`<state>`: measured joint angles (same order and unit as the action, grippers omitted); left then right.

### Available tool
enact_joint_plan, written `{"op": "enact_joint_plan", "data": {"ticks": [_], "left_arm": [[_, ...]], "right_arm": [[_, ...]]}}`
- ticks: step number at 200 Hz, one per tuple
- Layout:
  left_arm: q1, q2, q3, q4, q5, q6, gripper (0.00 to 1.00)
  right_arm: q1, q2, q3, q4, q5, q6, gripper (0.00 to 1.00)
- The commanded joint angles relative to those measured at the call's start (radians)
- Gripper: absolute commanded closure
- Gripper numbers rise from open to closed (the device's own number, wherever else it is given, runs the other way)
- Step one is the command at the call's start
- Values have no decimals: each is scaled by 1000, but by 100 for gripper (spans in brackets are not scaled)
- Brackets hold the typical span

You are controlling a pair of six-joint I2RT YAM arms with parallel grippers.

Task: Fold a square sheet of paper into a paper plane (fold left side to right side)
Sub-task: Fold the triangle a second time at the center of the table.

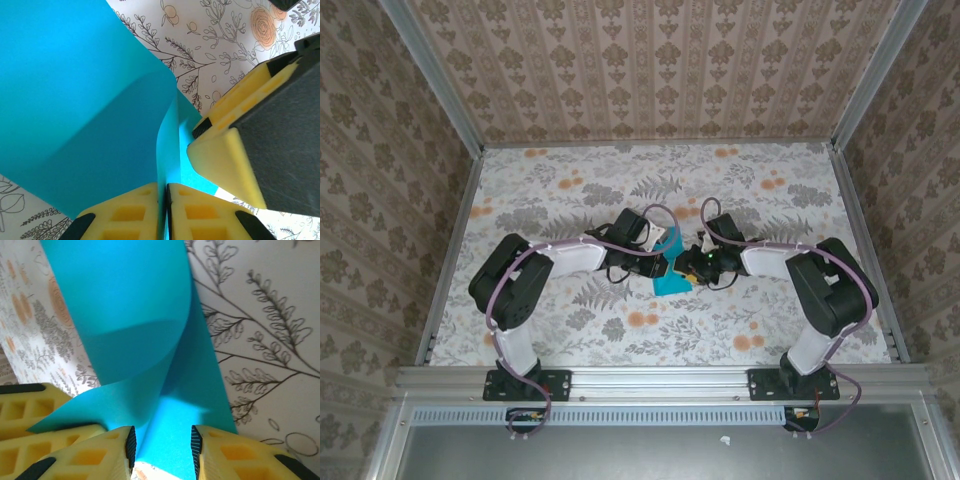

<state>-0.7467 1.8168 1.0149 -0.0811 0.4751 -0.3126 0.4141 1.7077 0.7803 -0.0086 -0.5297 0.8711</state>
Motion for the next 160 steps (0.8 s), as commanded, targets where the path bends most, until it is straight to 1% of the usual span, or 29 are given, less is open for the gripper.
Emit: {"op": "enact_joint_plan", "data": {"ticks": [1,19,34,61,82,115,160], "left_arm": [[-8,-30,-4,-2,9,7,86],[-7,-30,-3,-2,12,7,83],[-8,-32,-3,-2,14,7,78],[-7,-56,-4,1,20,4,71],[-6,-83,-14,20,44,-11,59],[-6,-127,-34,33,54,-25,48],[-6,-129,-52,27,39,-24,42]], "right_arm": [[5,26,29,-32,22,25,63],[7,35,31,-32,29,30,63],[9,41,36,-41,35,31,63],[8,43,45,-79,46,13,63],[8,43,46,-91,48,5,63],[8,45,45,-93,44,0,63],[8,46,42,-97,40,-5,63]]}}
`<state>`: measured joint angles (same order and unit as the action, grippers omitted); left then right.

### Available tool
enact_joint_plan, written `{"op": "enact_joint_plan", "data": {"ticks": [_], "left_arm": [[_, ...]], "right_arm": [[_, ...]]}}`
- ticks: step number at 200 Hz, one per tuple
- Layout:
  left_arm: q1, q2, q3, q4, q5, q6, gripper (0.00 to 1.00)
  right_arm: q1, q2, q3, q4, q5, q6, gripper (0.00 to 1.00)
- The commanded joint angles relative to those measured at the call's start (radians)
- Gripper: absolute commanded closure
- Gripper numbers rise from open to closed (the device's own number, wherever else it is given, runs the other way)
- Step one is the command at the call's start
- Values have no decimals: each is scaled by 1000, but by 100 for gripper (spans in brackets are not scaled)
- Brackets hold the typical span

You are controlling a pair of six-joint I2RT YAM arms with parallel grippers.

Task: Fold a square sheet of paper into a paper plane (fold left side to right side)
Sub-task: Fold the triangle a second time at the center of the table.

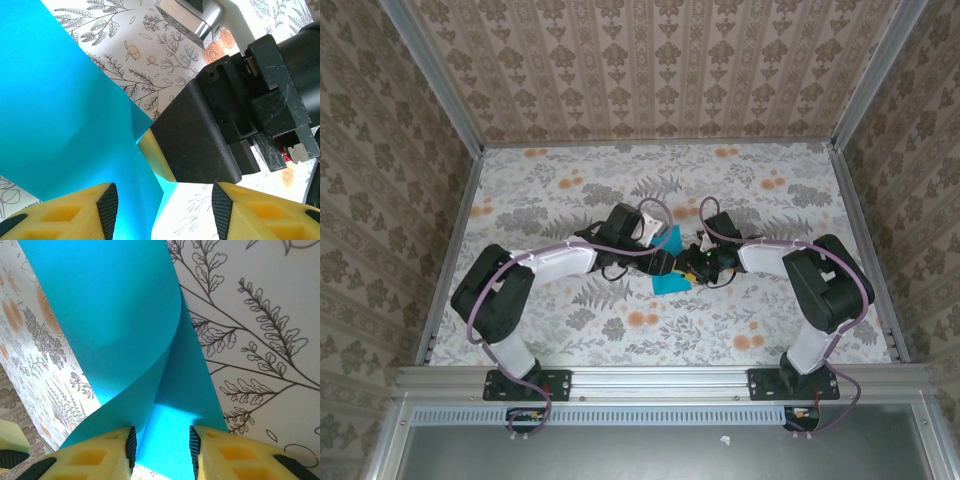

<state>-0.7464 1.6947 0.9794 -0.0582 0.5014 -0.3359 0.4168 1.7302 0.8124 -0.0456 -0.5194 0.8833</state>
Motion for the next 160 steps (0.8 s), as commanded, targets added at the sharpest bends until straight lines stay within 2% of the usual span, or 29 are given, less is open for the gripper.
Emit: {"op": "enact_joint_plan", "data": {"ticks": [1,33,42,63,93,140,160], "left_arm": [[-7,-6,-17,3,12,-1,42],[-7,23,-9,7,9,2,43],[-6,28,-7,9,6,3,47],[-6,34,-4,-1,-6,9,63],[-7,49,2,-3,-5,14,75],[-2,51,3,15,-12,16,100],[4,52,1,13,-27,17,100]], "right_arm": [[5,23,11,-59,30,-17,63],[6,20,12,-66,30,-20,63],[5,20,14,-67,30,-21,64],[6,20,14,-75,31,-26,64],[5,20,15,-78,30,-30,64],[5,20,17,-86,28,-40,64],[6,23,20,-95,29,-47,63]]}}
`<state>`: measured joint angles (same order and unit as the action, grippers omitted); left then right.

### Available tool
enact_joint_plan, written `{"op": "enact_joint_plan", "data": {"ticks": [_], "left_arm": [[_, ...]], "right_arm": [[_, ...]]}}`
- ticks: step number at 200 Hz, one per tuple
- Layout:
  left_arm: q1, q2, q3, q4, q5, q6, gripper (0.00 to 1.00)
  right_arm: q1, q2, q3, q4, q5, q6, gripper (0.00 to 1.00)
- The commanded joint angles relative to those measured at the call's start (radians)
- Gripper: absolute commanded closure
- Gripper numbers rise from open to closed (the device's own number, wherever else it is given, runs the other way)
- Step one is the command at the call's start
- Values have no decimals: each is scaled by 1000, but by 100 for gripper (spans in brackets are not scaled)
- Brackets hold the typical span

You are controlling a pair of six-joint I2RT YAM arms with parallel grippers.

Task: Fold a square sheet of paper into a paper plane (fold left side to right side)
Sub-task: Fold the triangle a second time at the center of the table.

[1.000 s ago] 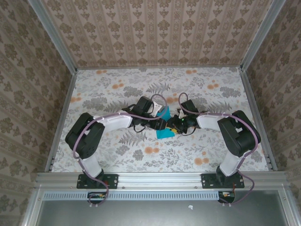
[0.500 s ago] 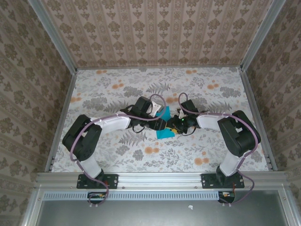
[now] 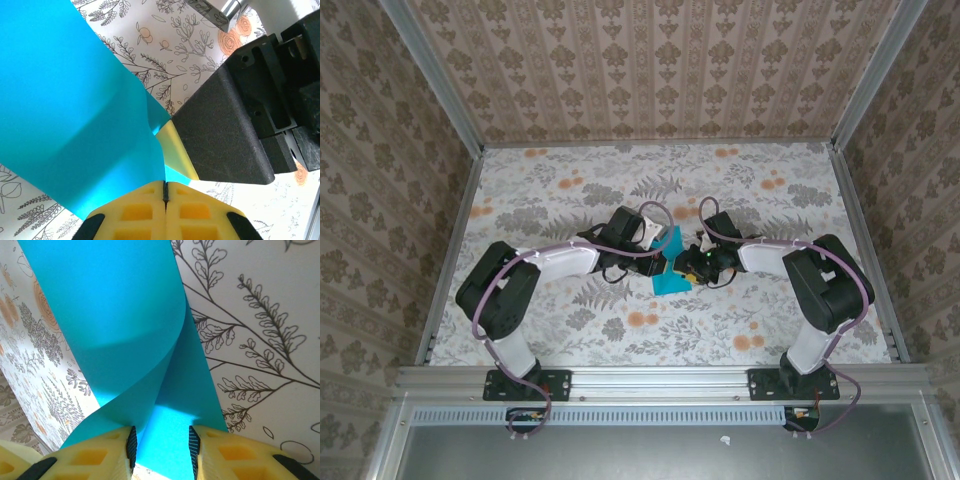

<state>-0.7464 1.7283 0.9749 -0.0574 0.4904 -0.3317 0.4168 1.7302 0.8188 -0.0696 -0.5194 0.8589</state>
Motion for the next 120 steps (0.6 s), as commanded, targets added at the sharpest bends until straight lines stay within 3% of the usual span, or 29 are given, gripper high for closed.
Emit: {"op": "enact_joint_plan", "data": {"ticks": [1,120], "left_arm": [[4,18,5,12,-17,13,100],[25,69,25,-28,-57,32,100]], "right_arm": [[5,22,14,-73,29,-23,63],[5,23,17,-103,29,-47,63]]}}
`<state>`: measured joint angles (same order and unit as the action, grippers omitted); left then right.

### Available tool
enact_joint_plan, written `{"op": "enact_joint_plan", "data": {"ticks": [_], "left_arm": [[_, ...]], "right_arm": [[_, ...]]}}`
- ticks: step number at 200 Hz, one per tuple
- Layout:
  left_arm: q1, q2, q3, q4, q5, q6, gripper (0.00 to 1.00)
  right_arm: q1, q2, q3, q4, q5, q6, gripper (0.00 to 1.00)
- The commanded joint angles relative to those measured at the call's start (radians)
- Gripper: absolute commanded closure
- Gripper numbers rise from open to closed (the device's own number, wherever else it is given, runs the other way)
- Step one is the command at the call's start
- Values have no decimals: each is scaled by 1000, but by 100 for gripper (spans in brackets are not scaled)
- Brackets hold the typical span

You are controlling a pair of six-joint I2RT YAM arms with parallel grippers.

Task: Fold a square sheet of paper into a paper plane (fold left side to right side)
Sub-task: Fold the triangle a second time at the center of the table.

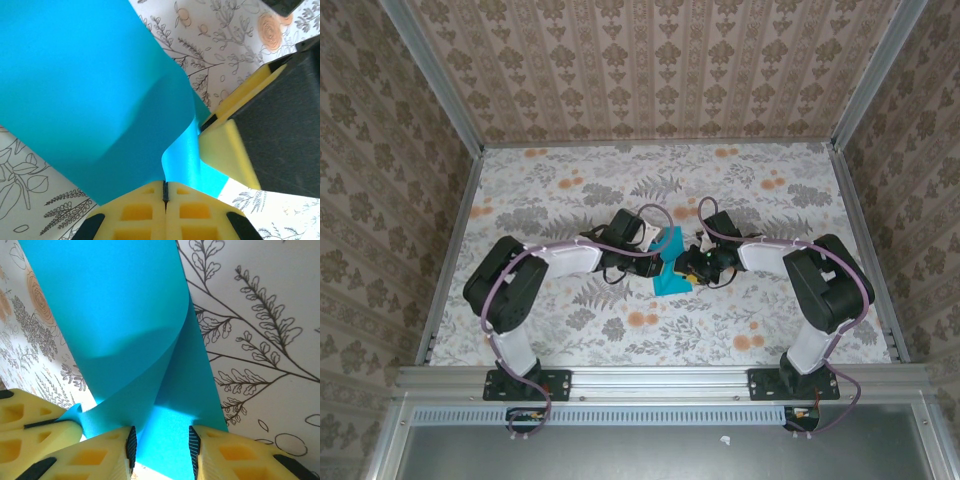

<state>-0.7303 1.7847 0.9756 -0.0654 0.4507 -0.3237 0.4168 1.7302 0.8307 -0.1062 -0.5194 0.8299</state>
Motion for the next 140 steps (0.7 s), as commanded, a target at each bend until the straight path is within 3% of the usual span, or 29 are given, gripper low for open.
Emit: {"op": "enact_joint_plan", "data": {"ticks": [1,140], "left_arm": [[9,13,25,-20,-18,24,100],[22,56,46,-25,-41,25,100]], "right_arm": [[5,23,4,-67,30,-19,63],[5,23,11,-81,27,-32,63]]}}
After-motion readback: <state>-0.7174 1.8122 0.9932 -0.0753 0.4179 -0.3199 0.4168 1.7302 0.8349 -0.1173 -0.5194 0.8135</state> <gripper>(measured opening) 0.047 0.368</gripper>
